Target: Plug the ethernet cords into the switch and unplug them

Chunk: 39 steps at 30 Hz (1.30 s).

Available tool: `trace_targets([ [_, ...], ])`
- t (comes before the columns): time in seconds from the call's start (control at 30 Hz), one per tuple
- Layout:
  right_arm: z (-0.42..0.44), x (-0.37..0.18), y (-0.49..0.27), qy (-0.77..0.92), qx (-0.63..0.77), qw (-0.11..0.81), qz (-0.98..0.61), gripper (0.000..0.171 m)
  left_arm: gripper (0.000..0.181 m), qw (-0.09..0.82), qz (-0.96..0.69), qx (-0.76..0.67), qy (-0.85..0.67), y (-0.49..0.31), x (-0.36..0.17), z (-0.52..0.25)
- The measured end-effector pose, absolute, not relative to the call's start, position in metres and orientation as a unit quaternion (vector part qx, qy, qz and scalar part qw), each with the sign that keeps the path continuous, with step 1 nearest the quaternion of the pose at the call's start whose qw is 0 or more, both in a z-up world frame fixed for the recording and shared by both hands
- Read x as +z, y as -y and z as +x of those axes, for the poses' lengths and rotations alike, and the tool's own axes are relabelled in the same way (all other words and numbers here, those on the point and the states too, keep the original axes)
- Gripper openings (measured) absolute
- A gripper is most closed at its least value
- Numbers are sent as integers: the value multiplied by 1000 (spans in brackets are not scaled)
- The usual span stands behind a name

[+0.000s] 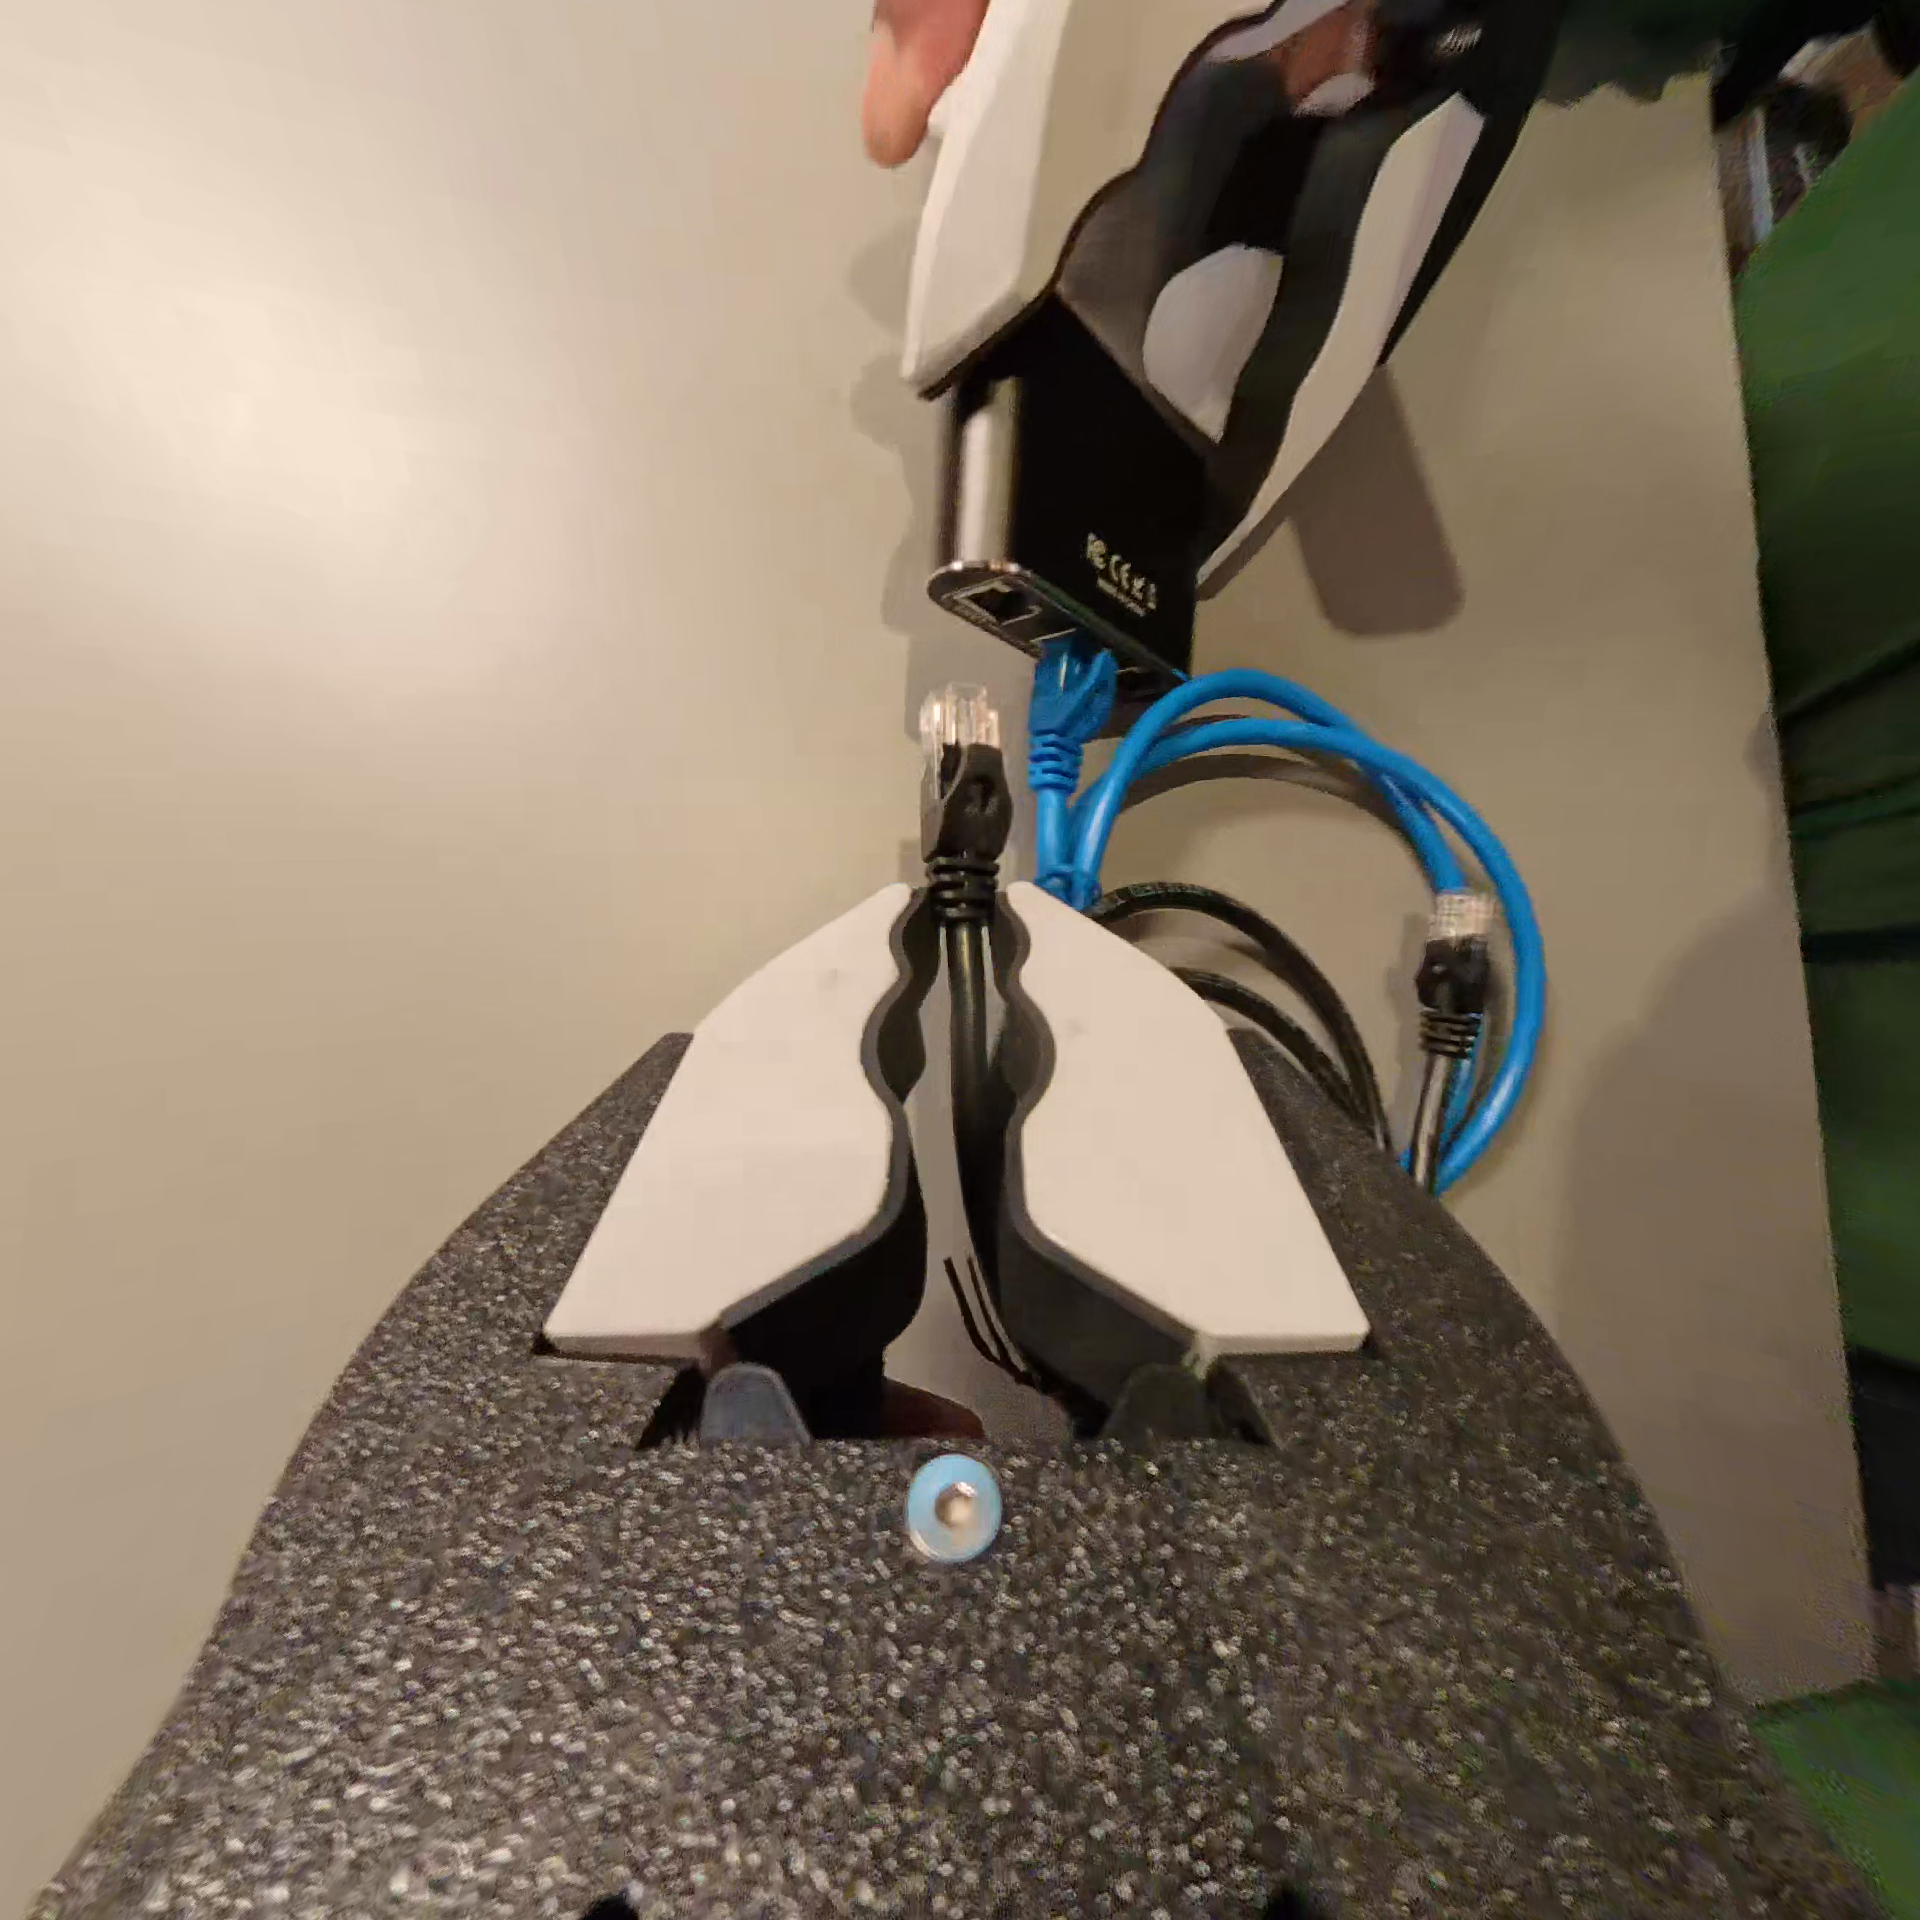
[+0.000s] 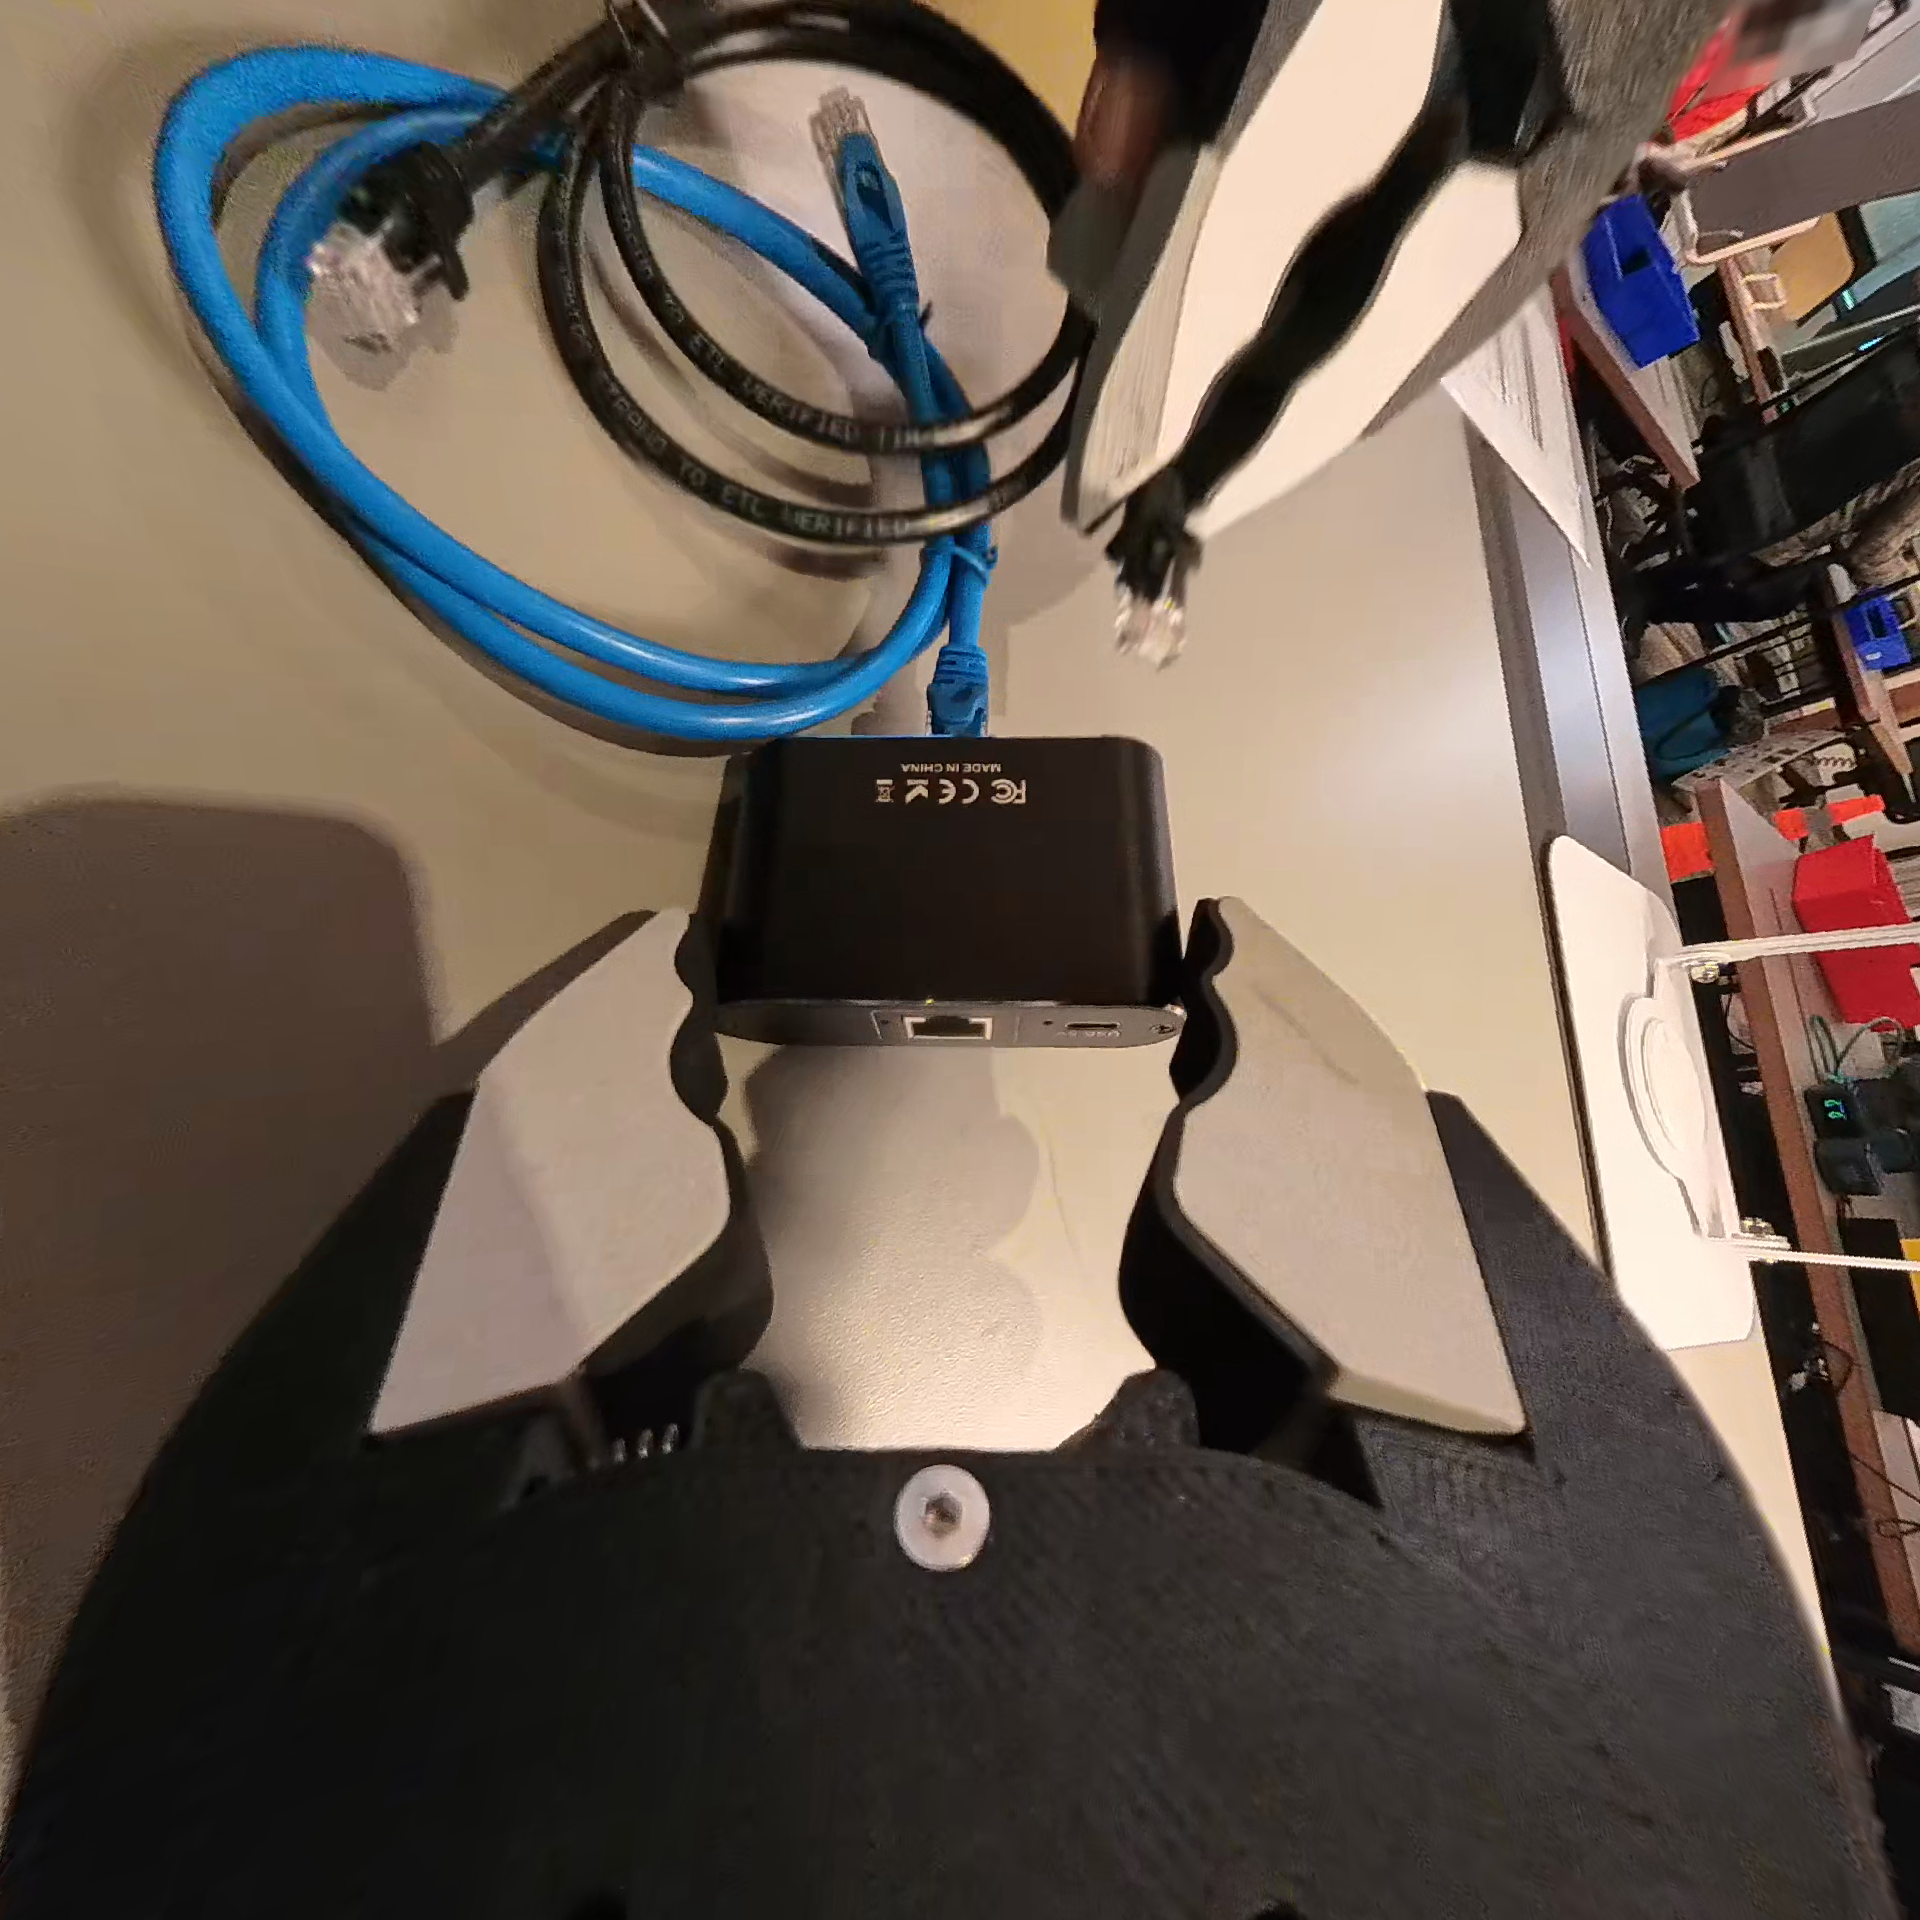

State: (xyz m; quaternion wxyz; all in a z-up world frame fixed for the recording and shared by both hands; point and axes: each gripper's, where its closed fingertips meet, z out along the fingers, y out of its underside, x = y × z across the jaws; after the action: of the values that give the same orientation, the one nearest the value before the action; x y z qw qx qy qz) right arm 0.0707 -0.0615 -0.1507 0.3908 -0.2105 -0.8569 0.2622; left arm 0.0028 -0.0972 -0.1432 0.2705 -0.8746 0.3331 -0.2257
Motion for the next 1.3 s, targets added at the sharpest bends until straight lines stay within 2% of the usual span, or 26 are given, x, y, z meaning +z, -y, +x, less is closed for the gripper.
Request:
trace_targets([
  [0.17, 71, -151, 60, 855, 263, 391, -215, 86, 11, 267, -861, -221, -373, 86, -158, 21],
  [0.6, 72, -152, 57, 849, 295, 369, -236, 86, 11, 394, -823, -169, -373, 71, -149, 23],
  [0.8, 74, -152, 55, 845, 314, 353, -249, 85, 11, 425, -806, -168, -377, 68, -151, 25],
  [1.3, 78, -168, 47, 850, 312, 259, -337, 88, 10, 421, -806, -162, -384, 64, -153, 31],
])
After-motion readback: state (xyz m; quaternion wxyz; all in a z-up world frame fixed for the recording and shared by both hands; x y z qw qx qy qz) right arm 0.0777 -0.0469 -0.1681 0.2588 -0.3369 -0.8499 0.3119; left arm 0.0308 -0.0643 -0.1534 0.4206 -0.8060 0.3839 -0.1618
